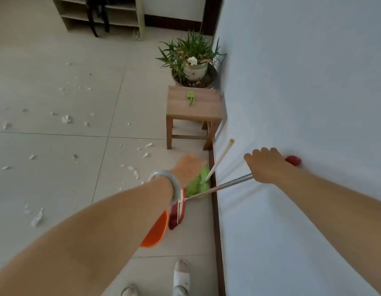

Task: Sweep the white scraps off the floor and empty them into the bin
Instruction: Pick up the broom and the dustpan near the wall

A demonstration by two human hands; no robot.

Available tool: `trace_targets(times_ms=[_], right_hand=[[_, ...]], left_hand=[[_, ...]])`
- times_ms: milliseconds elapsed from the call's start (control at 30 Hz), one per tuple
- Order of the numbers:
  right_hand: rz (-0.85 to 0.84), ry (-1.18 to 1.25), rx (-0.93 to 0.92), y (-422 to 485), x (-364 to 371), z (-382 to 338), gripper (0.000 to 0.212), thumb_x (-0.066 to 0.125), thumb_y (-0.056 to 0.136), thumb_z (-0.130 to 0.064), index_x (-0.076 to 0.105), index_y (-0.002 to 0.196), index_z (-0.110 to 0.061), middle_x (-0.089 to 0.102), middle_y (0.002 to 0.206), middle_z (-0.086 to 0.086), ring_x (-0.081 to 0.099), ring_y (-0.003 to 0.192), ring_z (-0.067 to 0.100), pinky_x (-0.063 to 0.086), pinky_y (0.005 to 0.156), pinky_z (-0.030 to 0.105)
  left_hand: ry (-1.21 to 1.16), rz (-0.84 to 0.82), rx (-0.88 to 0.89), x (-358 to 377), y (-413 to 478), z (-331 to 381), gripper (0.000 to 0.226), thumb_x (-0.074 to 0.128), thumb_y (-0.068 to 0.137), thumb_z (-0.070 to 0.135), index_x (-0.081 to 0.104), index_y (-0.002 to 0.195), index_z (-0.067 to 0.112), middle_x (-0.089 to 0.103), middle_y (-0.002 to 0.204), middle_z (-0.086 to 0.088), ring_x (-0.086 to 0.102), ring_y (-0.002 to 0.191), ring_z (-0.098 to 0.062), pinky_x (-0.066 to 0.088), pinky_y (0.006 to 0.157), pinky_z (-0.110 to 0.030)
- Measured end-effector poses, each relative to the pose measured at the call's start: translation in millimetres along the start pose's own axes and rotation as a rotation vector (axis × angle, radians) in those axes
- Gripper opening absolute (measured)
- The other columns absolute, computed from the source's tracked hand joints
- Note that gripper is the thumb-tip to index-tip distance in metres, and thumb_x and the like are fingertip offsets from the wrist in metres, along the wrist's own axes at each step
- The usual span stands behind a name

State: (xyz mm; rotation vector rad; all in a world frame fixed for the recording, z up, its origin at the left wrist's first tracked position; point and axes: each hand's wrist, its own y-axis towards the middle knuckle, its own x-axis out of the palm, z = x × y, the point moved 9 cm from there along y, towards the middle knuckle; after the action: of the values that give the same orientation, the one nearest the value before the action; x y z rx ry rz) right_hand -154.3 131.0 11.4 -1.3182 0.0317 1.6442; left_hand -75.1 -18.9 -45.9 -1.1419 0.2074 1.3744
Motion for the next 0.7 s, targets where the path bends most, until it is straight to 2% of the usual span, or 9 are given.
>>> trace_targets(times_ms=[100,167,233,300,400,500,600,633,700], right_hand=[[-0.076,-0.016,-0.027,15.0,25.7,6.5,0.027,0.044,0.090,-0.008,0.050,0.115,-0.017,0.044,0.090,0.000,0.053,0.091,0.022,0.032,0.074,0.031],[-0.090,-0.077,-0.050,22.6,44.4,7.0,0.018,0.044,0.090,-0.007,0.048,0.103,-0.020,0.043,0.079,-0.003,0.052,0.081,0.022,0.033,0.072,0.032],[-0.084,-0.124,-0.068,26.3,49.3,5.5,0.017,0.045,0.090,-0.007,0.050,0.098,-0.021,0.044,0.076,-0.005,0.054,0.079,0.022,0.034,0.069,0.031],[-0.080,-0.154,-0.072,30.4,52.7,3.5,0.019,0.046,0.090,-0.007,0.056,0.097,-0.022,0.044,0.073,-0.005,0.053,0.075,0.021,0.035,0.067,0.029],[-0.067,-0.160,-0.079,33.6,60.9,-2.5,0.016,0.047,0.089,-0.008,0.055,0.090,-0.022,0.045,0.072,-0.005,0.052,0.073,0.020,0.036,0.066,0.028],[-0.068,-0.142,-0.064,37.7,67.7,-1.4,0.019,0.048,0.089,-0.008,0.060,0.096,-0.020,0.058,0.085,-0.003,0.059,0.080,0.019,0.038,0.067,0.028],[-0.097,-0.147,-0.077,40.7,72.0,-0.4,0.022,0.050,0.089,-0.008,0.063,0.101,-0.020,0.065,0.095,-0.004,0.063,0.087,0.018,0.039,0.068,0.028],[-0.114,-0.152,-0.085,40.5,74.0,-2.0,0.022,0.050,0.089,-0.008,0.062,0.101,-0.020,0.063,0.093,-0.004,0.062,0.086,0.018,0.039,0.068,0.028],[-0.171,-0.145,-0.099,37.2,80.2,-7.9,0.021,0.050,0.089,-0.008,0.061,0.102,-0.021,0.055,0.080,-0.004,0.057,0.080,0.019,0.038,0.068,0.029]], left_hand=[[-0.245,0.020,-0.078,14.3,59.1,18.5,0.033,0.045,0.093,0.018,0.055,0.121,0.002,0.060,0.107,-0.015,0.060,0.106,-0.031,0.047,0.083,-0.033],[-0.408,0.068,-0.101,23.2,91.6,37.6,0.047,0.049,0.088,0.027,0.049,0.130,0.006,0.060,0.115,-0.012,0.060,0.104,-0.029,0.050,0.083,-0.033],[-0.418,0.145,-0.062,24.1,113.1,55.8,0.058,0.051,0.089,0.029,0.033,0.141,0.011,0.048,0.134,-0.011,0.054,0.115,-0.028,0.048,0.093,-0.036],[-0.375,0.196,0.000,21.6,129.5,73.2,0.069,0.050,0.091,0.018,0.015,0.150,0.018,0.024,0.152,-0.008,0.040,0.132,-0.028,0.039,0.104,-0.038],[-0.168,0.127,0.128,27.1,154.8,98.7,0.077,0.045,0.089,0.006,0.004,0.152,0.022,0.011,0.158,-0.003,0.031,0.140,-0.027,0.036,0.109,-0.038],[0.131,-0.045,0.216,48.0,163.2,112.2,0.059,0.044,0.093,0.008,0.024,0.149,0.012,0.037,0.148,-0.009,0.045,0.131,-0.026,0.043,0.102,-0.034],[0.321,-0.014,0.254,53.0,157.8,107.9,0.027,0.042,0.095,0.007,0.058,0.116,0.003,0.060,0.124,-0.010,0.061,0.104,-0.024,0.050,0.085,-0.030],[0.363,-0.010,0.259,54.7,154.1,103.1,0.022,0.042,0.095,0.005,0.061,0.105,0.003,0.064,0.117,-0.011,0.061,0.093,-0.023,0.050,0.079,-0.028],[0.363,-0.023,0.208,57.2,146.1,85.3,0.025,0.040,0.095,0.003,0.063,0.106,0.001,0.065,0.112,-0.013,0.062,0.093,-0.026,0.051,0.083,-0.030]])
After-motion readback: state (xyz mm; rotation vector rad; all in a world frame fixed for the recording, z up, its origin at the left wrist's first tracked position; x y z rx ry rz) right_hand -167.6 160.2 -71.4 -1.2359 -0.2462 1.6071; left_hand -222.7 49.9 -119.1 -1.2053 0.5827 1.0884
